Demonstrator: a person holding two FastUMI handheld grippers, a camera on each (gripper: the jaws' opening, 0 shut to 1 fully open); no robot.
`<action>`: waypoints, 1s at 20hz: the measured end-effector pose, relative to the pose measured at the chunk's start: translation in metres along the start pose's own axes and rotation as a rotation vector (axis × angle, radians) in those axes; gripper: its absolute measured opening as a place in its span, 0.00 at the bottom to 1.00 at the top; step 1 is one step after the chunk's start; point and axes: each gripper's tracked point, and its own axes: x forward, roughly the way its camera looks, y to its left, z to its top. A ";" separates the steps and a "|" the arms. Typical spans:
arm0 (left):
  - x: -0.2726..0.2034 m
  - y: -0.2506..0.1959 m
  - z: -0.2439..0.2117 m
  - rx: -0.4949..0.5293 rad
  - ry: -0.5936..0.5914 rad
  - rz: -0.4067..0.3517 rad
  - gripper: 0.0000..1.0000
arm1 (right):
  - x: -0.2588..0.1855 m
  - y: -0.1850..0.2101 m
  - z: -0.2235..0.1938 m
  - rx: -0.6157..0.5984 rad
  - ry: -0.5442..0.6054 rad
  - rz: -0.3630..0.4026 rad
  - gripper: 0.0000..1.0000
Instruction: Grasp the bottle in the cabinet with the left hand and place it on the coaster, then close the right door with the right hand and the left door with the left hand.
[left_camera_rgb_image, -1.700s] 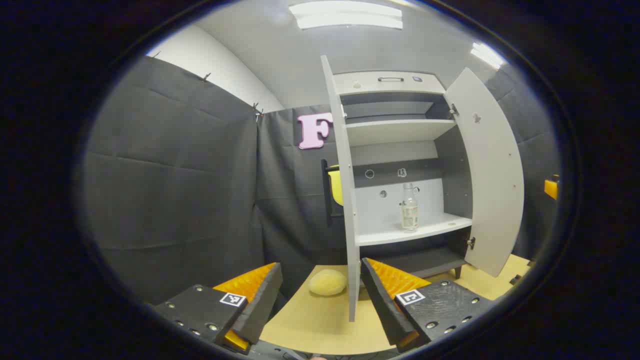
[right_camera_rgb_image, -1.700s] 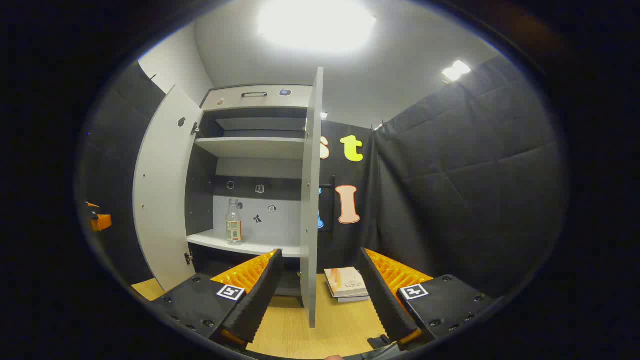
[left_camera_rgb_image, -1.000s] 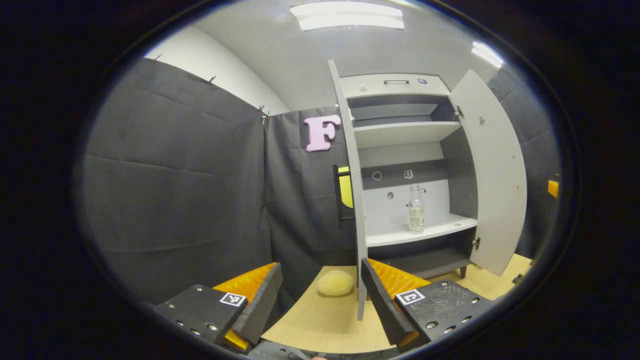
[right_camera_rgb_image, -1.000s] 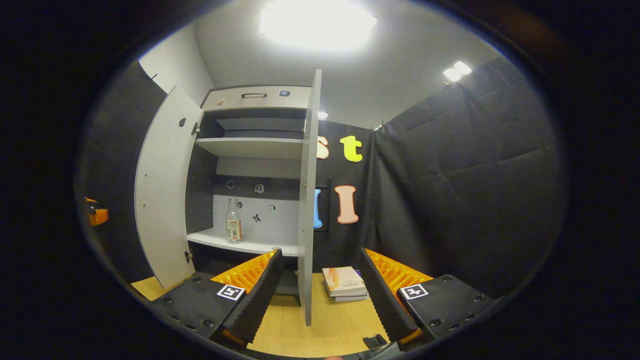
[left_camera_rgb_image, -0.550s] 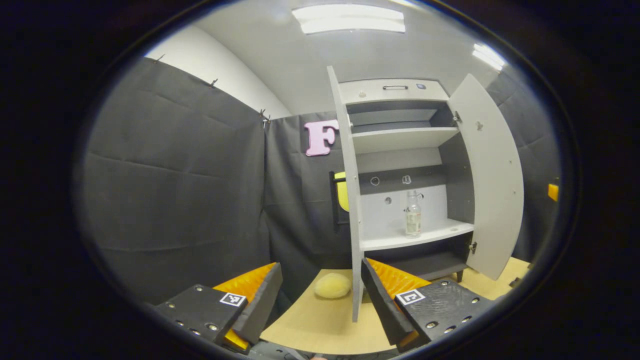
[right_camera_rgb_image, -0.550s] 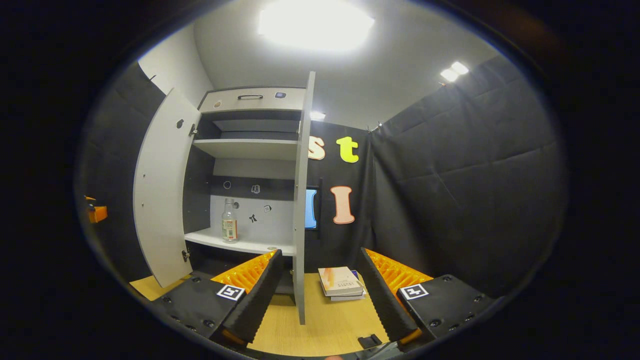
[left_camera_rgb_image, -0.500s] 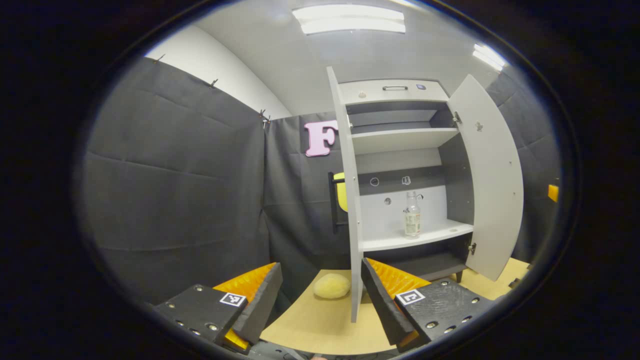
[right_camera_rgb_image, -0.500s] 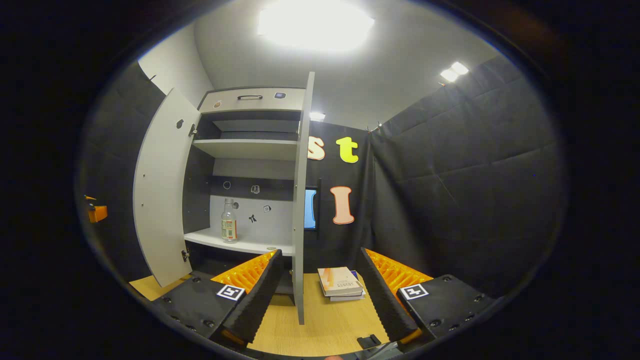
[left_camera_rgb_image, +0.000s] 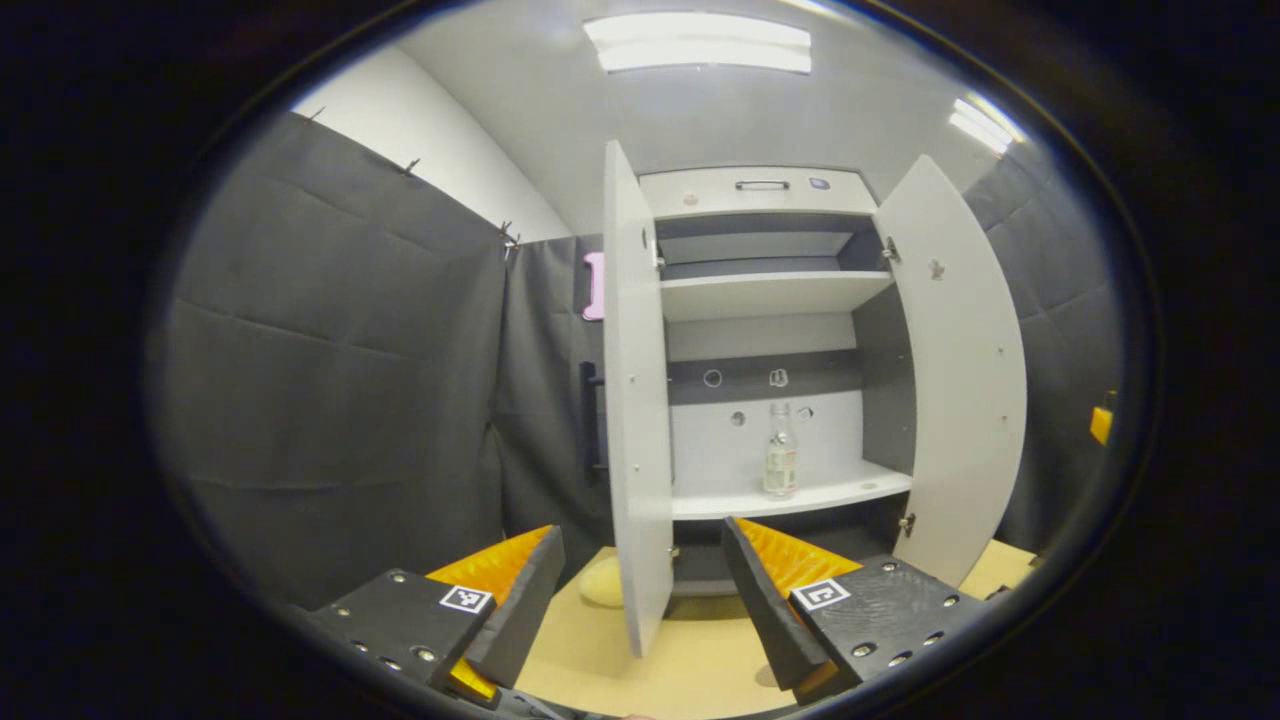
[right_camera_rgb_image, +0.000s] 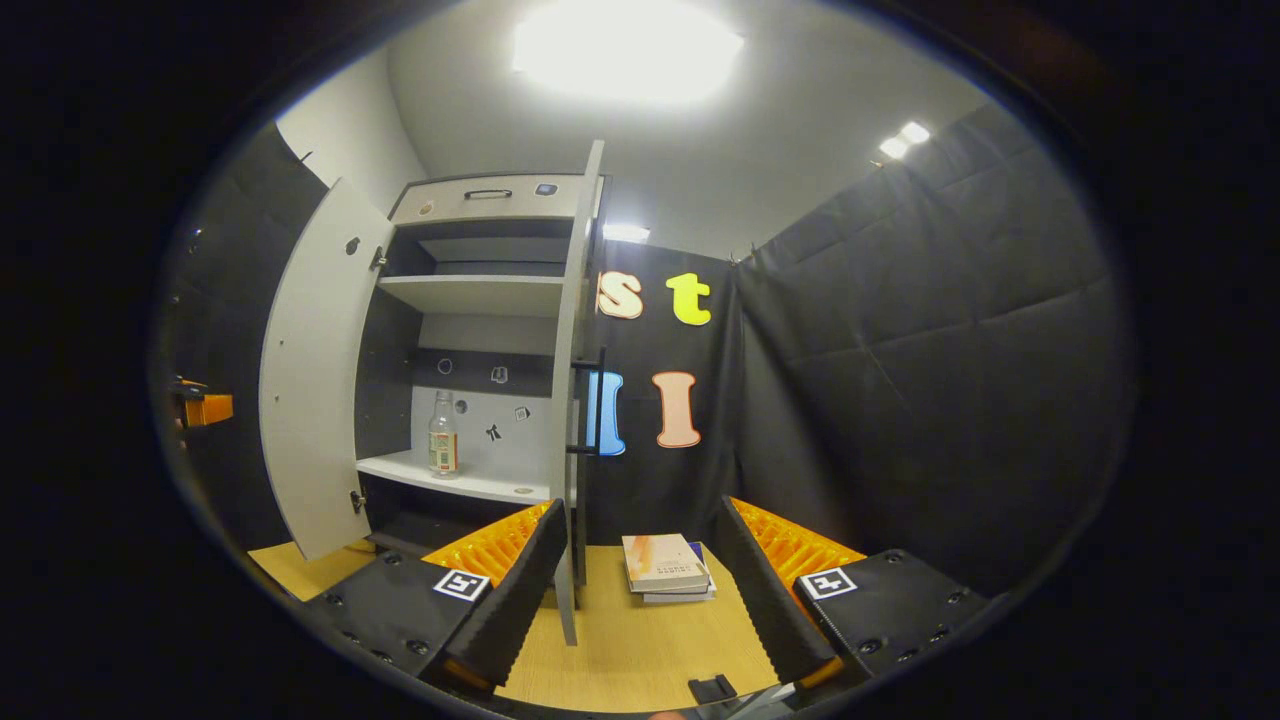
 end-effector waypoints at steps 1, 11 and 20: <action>0.002 -0.008 0.002 -0.006 -0.001 -0.007 0.94 | -0.001 -0.005 -0.002 -0.004 0.001 0.000 0.96; 0.060 -0.073 0.032 0.008 -0.036 -0.121 0.94 | 0.013 -0.034 -0.027 0.037 0.058 -0.043 0.96; 0.143 -0.118 0.048 -0.008 -0.067 -0.232 0.91 | 0.041 -0.045 -0.032 0.028 0.070 -0.137 0.97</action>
